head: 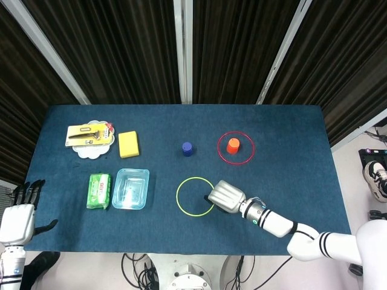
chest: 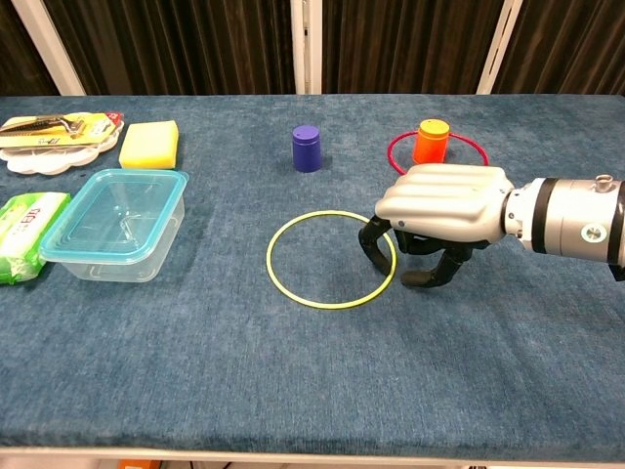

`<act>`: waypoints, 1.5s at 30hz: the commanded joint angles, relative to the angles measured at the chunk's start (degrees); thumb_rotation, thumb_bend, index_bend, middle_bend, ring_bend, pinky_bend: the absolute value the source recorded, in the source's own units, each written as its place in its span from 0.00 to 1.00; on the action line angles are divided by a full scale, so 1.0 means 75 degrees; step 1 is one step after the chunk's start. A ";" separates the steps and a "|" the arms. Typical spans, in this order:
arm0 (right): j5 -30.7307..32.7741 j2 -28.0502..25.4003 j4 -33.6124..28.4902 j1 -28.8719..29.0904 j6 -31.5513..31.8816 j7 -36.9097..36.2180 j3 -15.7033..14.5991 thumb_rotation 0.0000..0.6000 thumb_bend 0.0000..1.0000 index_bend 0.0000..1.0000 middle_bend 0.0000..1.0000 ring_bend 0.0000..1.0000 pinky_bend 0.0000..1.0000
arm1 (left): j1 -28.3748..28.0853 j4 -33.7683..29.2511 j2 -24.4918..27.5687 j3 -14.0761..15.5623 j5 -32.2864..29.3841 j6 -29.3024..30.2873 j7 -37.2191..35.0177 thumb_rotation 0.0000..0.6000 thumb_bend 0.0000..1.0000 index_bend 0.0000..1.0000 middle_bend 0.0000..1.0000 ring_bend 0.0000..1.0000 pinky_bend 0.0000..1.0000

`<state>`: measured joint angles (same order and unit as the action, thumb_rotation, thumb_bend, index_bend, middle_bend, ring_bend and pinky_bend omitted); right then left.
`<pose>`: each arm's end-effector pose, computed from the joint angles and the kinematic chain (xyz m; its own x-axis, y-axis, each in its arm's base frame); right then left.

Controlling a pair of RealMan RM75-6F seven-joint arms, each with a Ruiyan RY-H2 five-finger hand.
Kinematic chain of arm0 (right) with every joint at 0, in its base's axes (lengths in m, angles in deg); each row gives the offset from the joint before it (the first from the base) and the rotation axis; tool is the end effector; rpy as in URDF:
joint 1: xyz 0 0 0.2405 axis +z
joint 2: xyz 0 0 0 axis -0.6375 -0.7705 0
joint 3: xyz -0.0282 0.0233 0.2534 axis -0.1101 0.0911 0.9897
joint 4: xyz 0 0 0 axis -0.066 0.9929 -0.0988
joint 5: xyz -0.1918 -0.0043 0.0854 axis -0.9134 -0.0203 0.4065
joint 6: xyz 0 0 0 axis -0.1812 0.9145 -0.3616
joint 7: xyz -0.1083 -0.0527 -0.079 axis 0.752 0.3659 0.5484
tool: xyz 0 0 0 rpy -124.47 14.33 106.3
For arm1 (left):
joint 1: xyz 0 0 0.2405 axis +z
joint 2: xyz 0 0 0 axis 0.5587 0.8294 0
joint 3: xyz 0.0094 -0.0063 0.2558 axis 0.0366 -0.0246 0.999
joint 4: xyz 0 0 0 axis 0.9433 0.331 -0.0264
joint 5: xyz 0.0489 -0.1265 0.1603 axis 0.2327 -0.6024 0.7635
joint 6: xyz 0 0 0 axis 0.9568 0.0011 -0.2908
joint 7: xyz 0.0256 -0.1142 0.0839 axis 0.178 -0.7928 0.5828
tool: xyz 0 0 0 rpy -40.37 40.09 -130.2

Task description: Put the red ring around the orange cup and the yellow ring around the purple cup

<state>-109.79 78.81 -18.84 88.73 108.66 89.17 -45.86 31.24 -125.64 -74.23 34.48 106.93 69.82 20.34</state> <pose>-0.1433 -0.3083 -0.0503 0.7457 -0.2031 0.6345 -0.4989 -0.8015 0.3297 -0.3302 0.1668 0.1256 0.4067 0.0326 0.9130 0.9089 0.0857 -0.4080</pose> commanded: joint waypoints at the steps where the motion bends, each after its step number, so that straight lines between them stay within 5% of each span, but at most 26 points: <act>1: 0.0027 0.0023 0.0010 0.0011 -0.0033 0.0014 0.0006 1.00 0.30 0.50 0.96 0.88 0.78 | 0.0005 0.0018 -0.0005 -0.0001 -0.0011 -0.0007 -0.0018 1.00 0.09 0.06 0.05 0.00 0.00; 13: 0.0148 0.0264 0.0186 0.0048 -0.0144 0.0044 0.0054 1.00 0.32 0.49 0.96 0.88 0.78 | 0.0019 0.0141 -0.0052 0.0005 -0.0022 -0.0032 -0.0139 1.00 0.09 0.06 0.05 0.00 0.00; 28: 0.0429 0.0150 -0.0030 -0.0062 -0.0022 0.0141 0.0198 1.00 0.38 0.65 0.96 0.89 0.78 | 0.0070 0.0297 -0.0098 0.0029 0.0014 0.0000 -0.0320 1.00 0.09 0.06 0.05 0.00 0.00; 37: 0.1159 -0.0542 -0.0592 0.0008 -0.0121 0.0298 0.0764 1.00 0.38 0.66 0.96 0.89 0.78 | 0.0045 0.0289 -0.0091 0.0027 0.0083 0.0001 -0.0317 1.00 0.09 0.06 0.05 0.00 0.00; 45: 0.2740 -0.0824 -0.0359 0.0659 -0.1224 0.0528 0.1568 1.00 0.38 0.66 0.96 0.89 0.78 | 0.0041 0.0228 -0.0069 0.0033 0.0112 0.0010 -0.0256 1.00 0.09 0.06 0.05 0.00 0.00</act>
<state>-93.00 73.12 -22.82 91.56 102.40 92.17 -36.33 31.55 -123.92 -74.76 34.72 107.77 69.91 18.40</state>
